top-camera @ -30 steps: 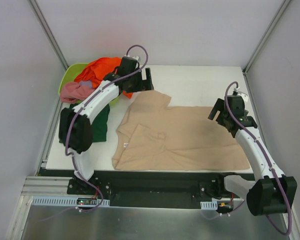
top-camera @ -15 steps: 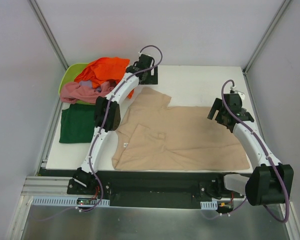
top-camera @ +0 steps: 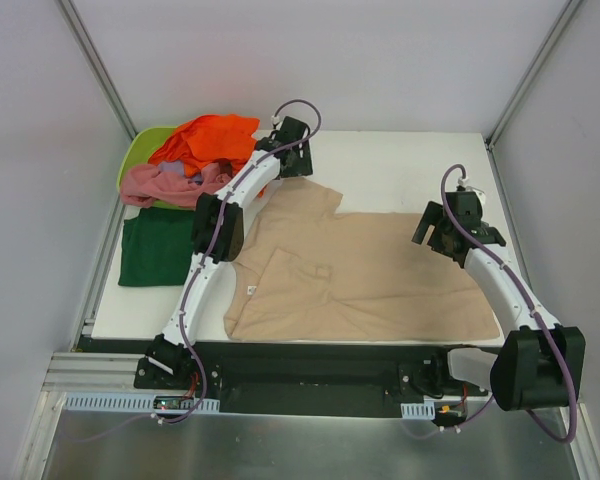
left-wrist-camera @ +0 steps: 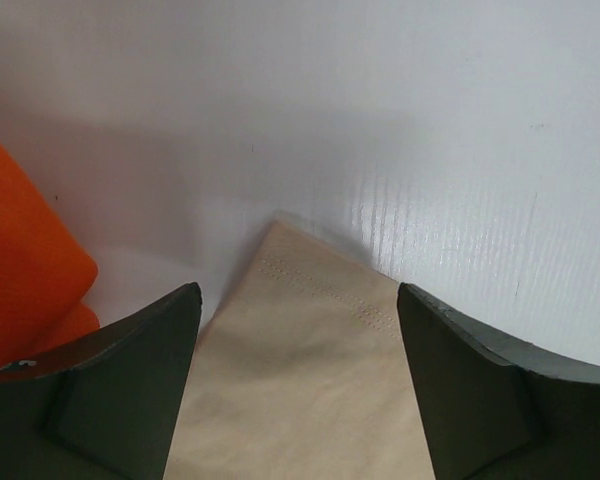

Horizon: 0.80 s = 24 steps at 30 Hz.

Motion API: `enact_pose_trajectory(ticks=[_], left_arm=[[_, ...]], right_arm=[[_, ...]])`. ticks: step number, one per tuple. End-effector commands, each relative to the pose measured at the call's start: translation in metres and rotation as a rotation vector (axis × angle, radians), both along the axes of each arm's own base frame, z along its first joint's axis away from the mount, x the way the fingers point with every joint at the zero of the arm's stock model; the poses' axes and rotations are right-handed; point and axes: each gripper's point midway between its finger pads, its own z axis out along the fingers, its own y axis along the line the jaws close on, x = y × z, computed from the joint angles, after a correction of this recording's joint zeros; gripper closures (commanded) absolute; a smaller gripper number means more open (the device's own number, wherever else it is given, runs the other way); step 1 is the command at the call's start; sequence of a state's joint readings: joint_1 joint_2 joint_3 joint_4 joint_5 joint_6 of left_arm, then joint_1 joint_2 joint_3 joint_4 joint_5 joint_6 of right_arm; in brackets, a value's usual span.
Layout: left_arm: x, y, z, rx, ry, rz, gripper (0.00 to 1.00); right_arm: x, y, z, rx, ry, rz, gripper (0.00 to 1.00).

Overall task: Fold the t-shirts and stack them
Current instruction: Grap the side of the flattened tshirt furthest away from the robot with both arms

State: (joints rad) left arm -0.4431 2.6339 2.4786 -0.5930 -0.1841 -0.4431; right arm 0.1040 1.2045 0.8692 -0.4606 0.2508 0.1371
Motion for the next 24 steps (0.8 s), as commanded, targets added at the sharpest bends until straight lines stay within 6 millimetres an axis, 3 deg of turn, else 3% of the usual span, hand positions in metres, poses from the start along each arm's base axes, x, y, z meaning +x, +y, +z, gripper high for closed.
enact_pose_trajectory(ticks=[1,2,8,12,14,18,24], left_arm=[[-0.016,0.008,-0.021,0.008,0.094,0.044,0.26],[-0.019,0.008,-0.024,-0.003,0.119,0.042,0.33],[-0.028,0.010,-0.029,0.024,0.150,0.035,0.41],[-0.031,0.009,-0.032,0.019,0.165,0.025,0.51],[-0.031,0.009,-0.032,0.016,0.167,0.023,0.60],[-0.030,0.008,-0.034,-0.007,0.178,0.017,0.63],[-0.029,0.005,-0.036,-0.050,0.193,-0.012,0.83]], right_arm=[[0.001,0.000,-0.002,0.022,-0.009,-0.018,0.04],[0.001,0.002,-0.004,0.029,-0.002,-0.014,0.04],[-0.002,0.004,-0.007,0.049,0.008,-0.009,0.04],[-0.003,0.004,-0.009,0.050,0.011,-0.010,0.04],[-0.004,0.004,-0.010,0.050,0.013,-0.008,0.04],[-0.005,0.003,-0.011,0.047,0.016,-0.009,0.04],[-0.003,0.002,-0.013,0.041,0.023,-0.015,0.04]])
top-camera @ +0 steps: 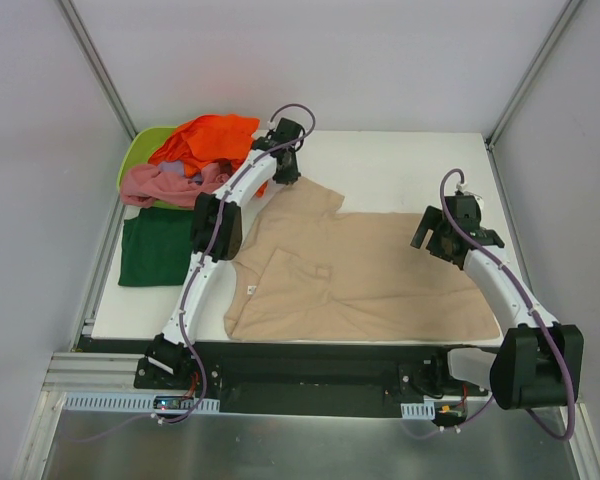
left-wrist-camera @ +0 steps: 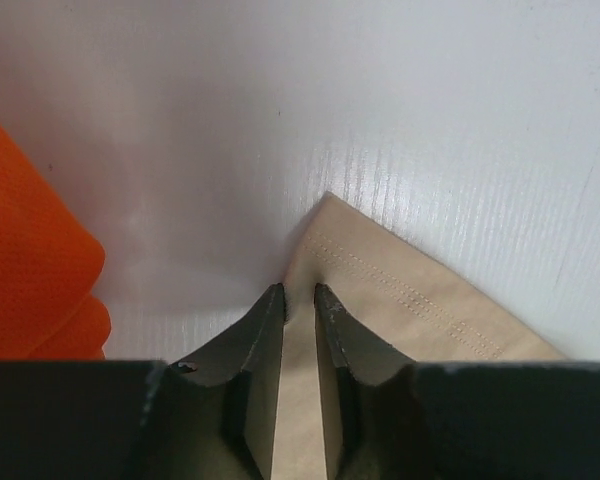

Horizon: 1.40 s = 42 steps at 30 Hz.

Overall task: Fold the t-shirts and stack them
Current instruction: Grap the side of the flattened tshirt furthest away from the robot with both arms

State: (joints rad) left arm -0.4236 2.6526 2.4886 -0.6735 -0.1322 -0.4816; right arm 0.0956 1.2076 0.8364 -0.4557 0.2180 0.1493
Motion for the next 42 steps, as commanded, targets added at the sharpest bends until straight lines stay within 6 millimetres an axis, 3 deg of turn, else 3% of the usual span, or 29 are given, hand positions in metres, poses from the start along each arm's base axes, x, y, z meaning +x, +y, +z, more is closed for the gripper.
enact_pose_trajectory(ticks=[1,2,10,15,18,25,31,37,42], left_arm=[[-0.015,-0.005,-0.020,-0.033,0.094,-0.038,0.89],[-0.016,-0.006,-0.020,-0.036,0.096,-0.045,1.00],[-0.019,-0.011,-0.019,-0.057,0.091,-0.082,1.00],[-0.020,-0.010,-0.019,-0.063,0.089,-0.081,1.00],[-0.020,-0.009,-0.018,-0.068,0.090,-0.079,1.00],[-0.020,-0.005,-0.020,-0.064,0.096,-0.056,1.00],[-0.021,-0.004,-0.020,-0.065,0.098,-0.051,1.00],[-0.022,-0.005,-0.022,-0.073,0.105,-0.056,1.00],[-0.020,-0.004,-0.022,-0.075,0.103,-0.051,1.00]], right_arm=[[0.004,-0.001,0.000,0.010,-0.006,-0.017,0.04],[0.004,-0.001,0.000,0.010,-0.003,-0.017,0.04],[0.016,-0.005,0.008,-0.002,-0.011,-0.020,0.04],[0.040,-0.023,0.012,-0.027,0.003,-0.072,0.04],[0.066,-0.038,0.012,-0.023,0.033,-0.112,0.04],[0.116,-0.085,-0.006,-0.061,0.146,-0.222,0.04],[0.159,-0.112,-0.019,-0.099,0.186,-0.236,0.04],[0.173,-0.130,-0.042,-0.093,0.239,-0.267,0.01],[0.171,-0.129,-0.056,-0.042,0.265,-0.257,0.16]])
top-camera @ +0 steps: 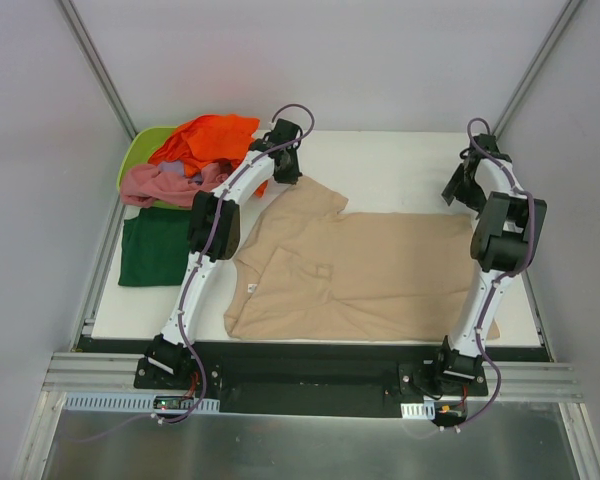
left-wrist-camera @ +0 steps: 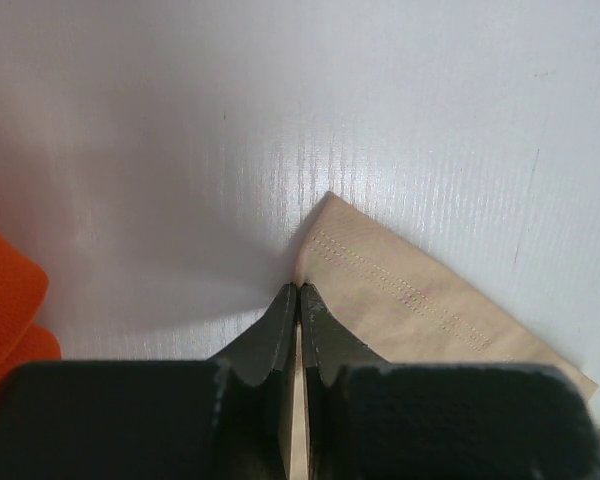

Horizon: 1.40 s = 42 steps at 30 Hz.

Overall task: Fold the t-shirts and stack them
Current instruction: Grap the side of the flattened tshirt furthest away from the robot with both arms, then fold the other side of the tshirt into a rectangle

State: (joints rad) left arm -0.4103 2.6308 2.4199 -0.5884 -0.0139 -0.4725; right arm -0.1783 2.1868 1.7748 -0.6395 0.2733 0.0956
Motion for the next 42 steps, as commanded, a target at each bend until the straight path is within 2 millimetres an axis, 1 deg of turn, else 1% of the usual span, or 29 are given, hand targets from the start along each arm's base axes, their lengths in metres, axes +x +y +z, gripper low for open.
enact_pose_trajectory(ticks=[1,5,10,13,14,17,18,23,25,26,29,31,33,34,37,40,42], left_arm=[[-0.021,0.010,-0.021,0.027,0.102,0.006,1.00],[-0.021,0.010,-0.021,0.027,0.102,0.006,1.00],[-0.021,0.010,-0.021,0.028,0.103,0.006,1.00],[-0.021,0.010,-0.021,0.028,0.103,0.006,1.00],[-0.022,0.010,-0.022,0.029,0.106,0.006,1.00],[-0.021,0.010,-0.020,0.026,0.102,0.008,1.00],[-0.022,0.010,-0.021,0.028,0.105,0.008,1.00],[-0.023,0.010,-0.021,0.022,0.099,0.011,1.00],[-0.027,0.005,-0.021,-0.003,0.098,-0.014,1.00],[-0.026,0.005,-0.015,-0.006,0.080,-0.017,1.00],[-0.027,0.004,-0.002,0.006,0.011,-0.045,1.00],[-0.027,-0.001,0.009,-0.013,-0.035,-0.075,1.00],[-0.028,-0.014,0.022,-0.079,-0.073,-0.126,1.00],[-0.030,-0.019,0.028,-0.107,-0.086,-0.143,1.00],[-0.037,-0.025,0.040,-0.103,-0.138,-0.177,1.00],[-0.050,-0.033,0.054,-0.104,-0.187,-0.221,1.00],[-0.061,-0.036,0.063,-0.109,-0.221,-0.245,1.00]], right_arm=[[-0.007,-0.005,0.002,0.029,0.025,-0.011,0.18],[-0.013,-0.002,-0.001,0.041,0.024,-0.011,0.23],[-0.016,0.001,-0.006,0.057,0.028,0.005,0.33],[-0.016,0.003,-0.010,0.078,0.035,0.019,0.34],[-0.017,0.003,-0.012,0.081,0.038,0.021,0.36],[-0.020,0.003,-0.014,0.088,0.046,0.021,0.44],[-0.020,0.003,-0.013,0.091,0.042,0.020,0.49],[-0.022,0.001,-0.010,0.075,0.033,0.020,0.60],[-0.021,0.000,-0.009,0.075,0.025,0.034,0.67],[-0.021,-0.001,-0.008,0.072,0.025,0.033,0.72],[-0.022,-0.003,-0.003,0.057,0.024,0.043,0.83],[-0.021,-0.004,0.002,0.047,0.014,0.052,0.87],[-0.020,0.000,0.009,0.061,-0.004,0.072,0.89],[-0.017,0.004,0.014,0.082,-0.027,0.092,0.91],[-0.016,0.017,0.024,0.134,-0.074,0.123,0.94],[-0.022,0.021,0.036,0.143,-0.104,0.133,0.94],[-0.030,0.027,0.040,0.161,-0.110,0.139,0.94]])
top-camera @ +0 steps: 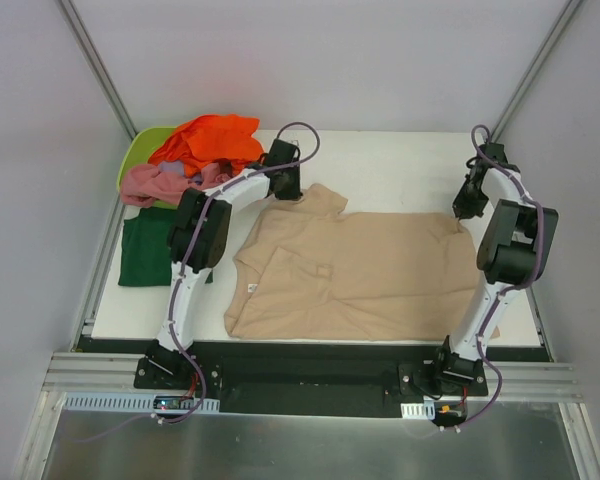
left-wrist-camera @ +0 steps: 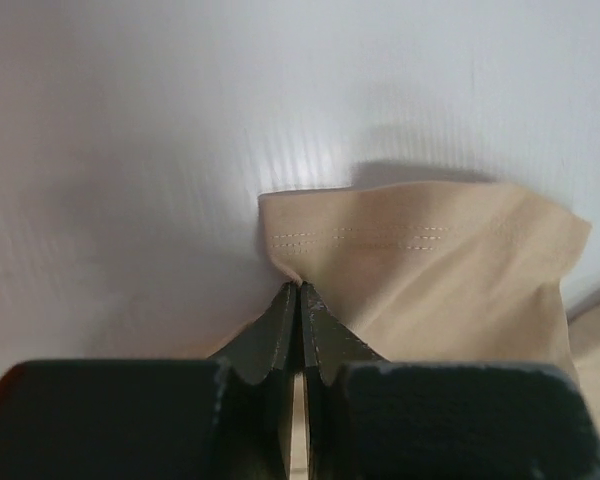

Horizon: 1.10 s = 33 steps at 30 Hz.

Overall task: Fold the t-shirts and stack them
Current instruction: Fold the other side of the tshirt into a rectangle

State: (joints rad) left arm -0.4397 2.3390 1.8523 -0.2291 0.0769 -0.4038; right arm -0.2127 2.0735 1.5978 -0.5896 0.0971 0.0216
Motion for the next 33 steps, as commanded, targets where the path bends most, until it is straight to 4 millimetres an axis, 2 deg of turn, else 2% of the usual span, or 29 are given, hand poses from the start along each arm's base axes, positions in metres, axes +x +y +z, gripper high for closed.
enact_pose_trajectory(ticks=[1,6,9,16,19,25,31,33], left_arm=[[-0.018,-0.025,0.064,-0.060,-0.169,-0.112,1.00],[-0.052,-0.026,0.082,-0.122,-0.225,-0.130,1.00],[-0.078,-0.023,0.081,-0.121,-0.236,-0.137,1.00],[-0.121,-0.009,0.080,-0.109,-0.232,-0.115,1.00],[-0.135,-0.002,0.080,-0.109,-0.243,-0.101,1.00],[-0.163,0.009,0.085,-0.147,-0.253,-0.078,1.00],[-0.188,0.019,0.104,-0.199,-0.272,-0.071,1.00],[-0.197,0.023,0.107,-0.210,-0.248,-0.063,1.00]], right_arm=[[-0.004,0.011,0.046,0.038,-0.117,0.036,0.94],[-0.029,0.019,0.048,0.048,-0.127,0.037,0.94],[-0.040,0.030,0.048,0.088,-0.153,0.051,0.94],[-0.069,0.032,0.052,0.058,-0.178,0.036,0.94],[-0.081,0.023,0.051,0.000,-0.175,0.014,0.94],[-0.089,0.022,0.048,-0.017,-0.183,0.017,0.93],[-0.093,0.019,0.046,-0.038,-0.178,0.011,0.93],[-0.098,0.011,0.047,-0.079,-0.164,-0.015,0.94]])
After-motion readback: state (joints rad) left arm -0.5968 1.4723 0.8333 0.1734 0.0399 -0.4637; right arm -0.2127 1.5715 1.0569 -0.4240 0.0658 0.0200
